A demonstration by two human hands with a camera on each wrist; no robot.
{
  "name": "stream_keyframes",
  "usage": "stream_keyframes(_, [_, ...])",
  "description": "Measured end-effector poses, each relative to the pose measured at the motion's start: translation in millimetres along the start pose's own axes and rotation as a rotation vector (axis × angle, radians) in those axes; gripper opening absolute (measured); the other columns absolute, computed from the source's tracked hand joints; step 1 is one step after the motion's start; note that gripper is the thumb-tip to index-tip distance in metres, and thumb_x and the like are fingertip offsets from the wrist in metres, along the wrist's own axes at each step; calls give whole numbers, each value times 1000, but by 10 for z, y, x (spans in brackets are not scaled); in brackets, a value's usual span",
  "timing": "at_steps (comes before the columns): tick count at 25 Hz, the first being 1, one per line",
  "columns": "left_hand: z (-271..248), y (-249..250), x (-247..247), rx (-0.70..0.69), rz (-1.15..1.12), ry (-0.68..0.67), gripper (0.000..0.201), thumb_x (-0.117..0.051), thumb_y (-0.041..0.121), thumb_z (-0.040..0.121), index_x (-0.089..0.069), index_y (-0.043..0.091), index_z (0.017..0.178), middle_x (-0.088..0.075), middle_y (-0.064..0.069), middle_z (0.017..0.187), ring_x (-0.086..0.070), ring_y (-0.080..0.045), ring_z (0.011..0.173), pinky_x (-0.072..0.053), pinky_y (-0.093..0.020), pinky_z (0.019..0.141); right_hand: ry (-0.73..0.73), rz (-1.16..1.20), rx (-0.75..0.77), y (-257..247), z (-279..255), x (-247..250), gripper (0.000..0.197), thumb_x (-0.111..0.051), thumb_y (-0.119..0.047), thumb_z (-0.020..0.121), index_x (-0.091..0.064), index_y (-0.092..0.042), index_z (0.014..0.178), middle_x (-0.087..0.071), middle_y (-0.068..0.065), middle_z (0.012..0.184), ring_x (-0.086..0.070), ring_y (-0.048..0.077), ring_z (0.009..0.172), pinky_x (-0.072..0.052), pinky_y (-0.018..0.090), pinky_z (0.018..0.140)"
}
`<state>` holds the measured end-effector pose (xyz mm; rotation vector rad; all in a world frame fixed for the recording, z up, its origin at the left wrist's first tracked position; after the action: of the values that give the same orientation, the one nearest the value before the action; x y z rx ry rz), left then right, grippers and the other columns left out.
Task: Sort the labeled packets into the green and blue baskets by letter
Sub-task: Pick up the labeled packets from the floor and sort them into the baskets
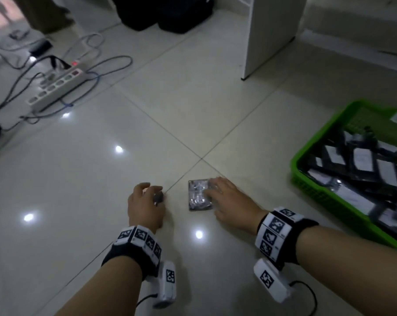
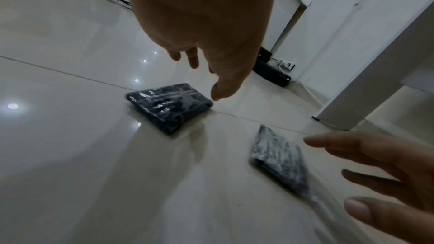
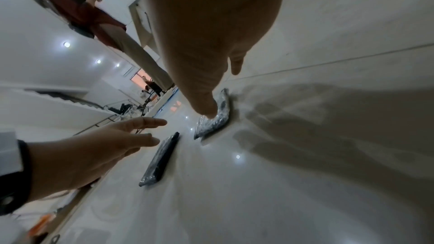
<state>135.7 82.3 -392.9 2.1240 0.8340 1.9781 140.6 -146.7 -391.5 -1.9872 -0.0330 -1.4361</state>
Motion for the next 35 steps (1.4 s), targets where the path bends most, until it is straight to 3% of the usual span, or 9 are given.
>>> stream_keyframes(4, [-81,-224,-142,136,-74,-181,56,-69,10,74,-55,28,125,-33,-8,138,-44,-34,121,-41,-38,103,-194,-139,39,-3,329,-275,83,-67,-20,80,-19,-38,145,-2,-2,159,2,22,148,-29,42,113])
stream_keyframes(9, [-100,70,-221,29,-205,-188,57,-67,11,68,-57,32,120,-42,-3,127,-48,-22,111,-42,-30,96,-138,-171,40,-65,302,-204,62,-64,-17,77,-38,-30,133,-35,8,138,-31,27,129,-49,42,93])
stream_keyframes(12, [-41,202,-280,184,-680,-237,37,-60,24,81,-60,29,118,-61,3,108,-59,-18,94,-49,-37,82,30,225,-169,164,314,23,40,-57,-19,83,-50,-26,122,-60,6,109,-58,24,99,-51,34,77])
stream_keyframes(14, [-70,360,-387,434,-1198,-405,34,-45,19,90,-60,17,121,-66,-11,108,-62,-31,98,-49,-43,83,171,669,-403,421,282,159,29,-59,-13,84,-57,-18,113,-66,10,101,-64,25,86,-55,33,71])
stream_keyframes(17, [-74,706,-427,459,-1541,-591,43,-36,16,89,-54,5,126,-62,-24,120,-60,-41,109,-48,-45,88,319,1284,-536,551,170,297,20,-49,3,90,-55,-1,109,-64,23,103,-67,31,77,-61,39,63])
stream_keyframes(19, [-59,910,-419,365,-1521,-618,41,-38,14,91,-51,3,129,-61,-24,121,-62,-38,107,-51,-43,87,374,1354,-521,569,91,415,16,-46,4,92,-55,1,105,-64,21,98,-67,26,70,-60,31,59])
stream_keyframes(23, [-34,1336,-394,278,-1511,-637,39,-39,0,90,-48,-1,128,-60,-28,119,-65,-38,98,-56,-47,84,537,1384,-556,710,-197,655,13,-47,1,91,-60,-4,93,-67,17,91,-66,25,73,-60,33,64])
stream_keyframes(31, [-238,2372,-500,117,-1340,-781,35,-44,0,91,-57,4,123,-64,-20,110,-60,-29,95,-48,-50,92,808,1464,-623,922,-1025,1063,15,-46,0,93,-58,-4,101,-67,14,91,-66,22,74,-58,30,59])
stream_keyframes(35, [-505,2901,-757,81,-1331,-857,36,-45,2,89,-56,3,124,-63,-22,112,-61,-28,89,-54,-44,81,933,1396,-670,1160,-1649,1273,16,-47,-2,92,-60,-8,99,-69,13,95,-69,21,76,-59,33,64])
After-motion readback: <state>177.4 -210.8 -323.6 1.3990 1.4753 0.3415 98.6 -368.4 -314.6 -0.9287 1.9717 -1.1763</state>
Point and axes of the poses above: each hand's wrist, its own z-axis towards the middle knuckle, its own x-axis out of the back of the hand, y = z × x, the point moved 6 cm from there along z, towards the middle knuckle
